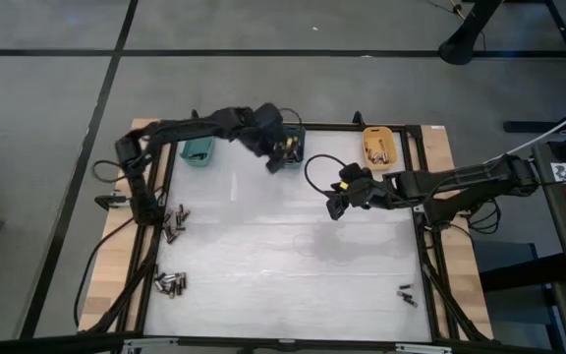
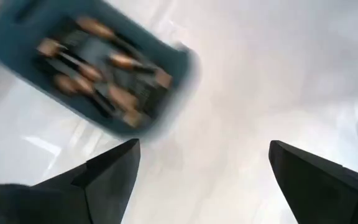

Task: Sort batteries
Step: Put the brown battery into the blue bin

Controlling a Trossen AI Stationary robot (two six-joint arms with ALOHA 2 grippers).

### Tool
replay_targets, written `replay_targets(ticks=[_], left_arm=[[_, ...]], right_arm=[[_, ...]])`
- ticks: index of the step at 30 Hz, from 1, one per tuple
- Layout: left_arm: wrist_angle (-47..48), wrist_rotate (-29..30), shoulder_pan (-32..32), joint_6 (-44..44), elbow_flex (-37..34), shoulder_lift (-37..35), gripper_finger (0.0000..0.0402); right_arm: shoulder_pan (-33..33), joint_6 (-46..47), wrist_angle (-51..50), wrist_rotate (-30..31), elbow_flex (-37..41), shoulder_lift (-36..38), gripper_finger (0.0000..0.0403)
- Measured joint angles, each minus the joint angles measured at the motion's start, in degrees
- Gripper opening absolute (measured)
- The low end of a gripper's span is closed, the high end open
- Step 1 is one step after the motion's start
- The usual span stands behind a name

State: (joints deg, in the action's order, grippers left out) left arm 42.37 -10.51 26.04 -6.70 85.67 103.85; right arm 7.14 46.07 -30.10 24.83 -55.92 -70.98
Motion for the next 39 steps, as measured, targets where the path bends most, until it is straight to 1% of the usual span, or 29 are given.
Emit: replay_targets(ticks=[4, 7, 10, 13, 18, 21, 24, 25, 28, 32, 35, 39], left_arm=[[12.8, 2.5, -7.7, 2.7, 0.0, -5.9, 0.0344], [22.5, 6.7, -16.0, 2.2, 0.0, -10.3, 0.0344], [30.2, 10.6, -26.0, -1.1, -0.7, -13.8, 0.0344], [33.9, 11.7, -36.5, -7.1, -3.0, -17.3, 0.0344], [33.4, 11.8, -52.9, -19.3, -8.9, -20.2, 0.0344], [32.5, 11.7, -60.8, -24.0, -13.0, -20.2, 0.0344], [28.0, 9.9, -67.1, -29.6, -17.5, -20.2, 0.0344], [26.5, 9.0, -68.7, -33.4, -18.6, -20.1, 0.0344], [21.1, 9.9, -73.1, -43.2, -21.9, -20.1, 0.0344], [14.0, 15.7, -78.6, -51.5, -25.0, -20.1, 0.0344], [13.0, 18.4, -81.7, -57.4, -27.2, -20.1, 0.0344], [12.9, 19.0, -84.2, -62.3, -30.7, -20.1, 0.0344]], right_arm=[[0.0, -2.2, -0.3, 0.2, 0.0, 0.0, 0.0159], [0.0, -4.2, -0.6, 0.3, 0.0, 0.0, 0.0159], [0.0, -5.7, -1.1, 1.3, 0.0, 0.0, 0.0159], [0.0, -7.0, -1.1, 2.2, 0.0, 0.0, 0.0159], [0.0, -9.4, -0.8, 3.7, 0.0, 0.0, 0.0159], [0.0, -10.8, -0.8, 3.7, 0.0, -0.1, 0.0159], [0.0, -11.1, -0.8, 3.6, 0.0, -0.1, 0.0159], [0.0, -11.2, -0.8, 3.6, 0.0, -0.1, 0.0159], [0.0, -11.6, -0.8, 3.4, 0.0, -0.1, 0.0159], [0.0, -11.6, -0.3, 3.2, 0.0, -0.1, 0.0159], [0.0, -11.6, 0.1, 3.1, 0.0, -0.1, 0.0159], [0.0, -11.6, 0.1, 2.7, 0.0, -0.1, 0.0159]])
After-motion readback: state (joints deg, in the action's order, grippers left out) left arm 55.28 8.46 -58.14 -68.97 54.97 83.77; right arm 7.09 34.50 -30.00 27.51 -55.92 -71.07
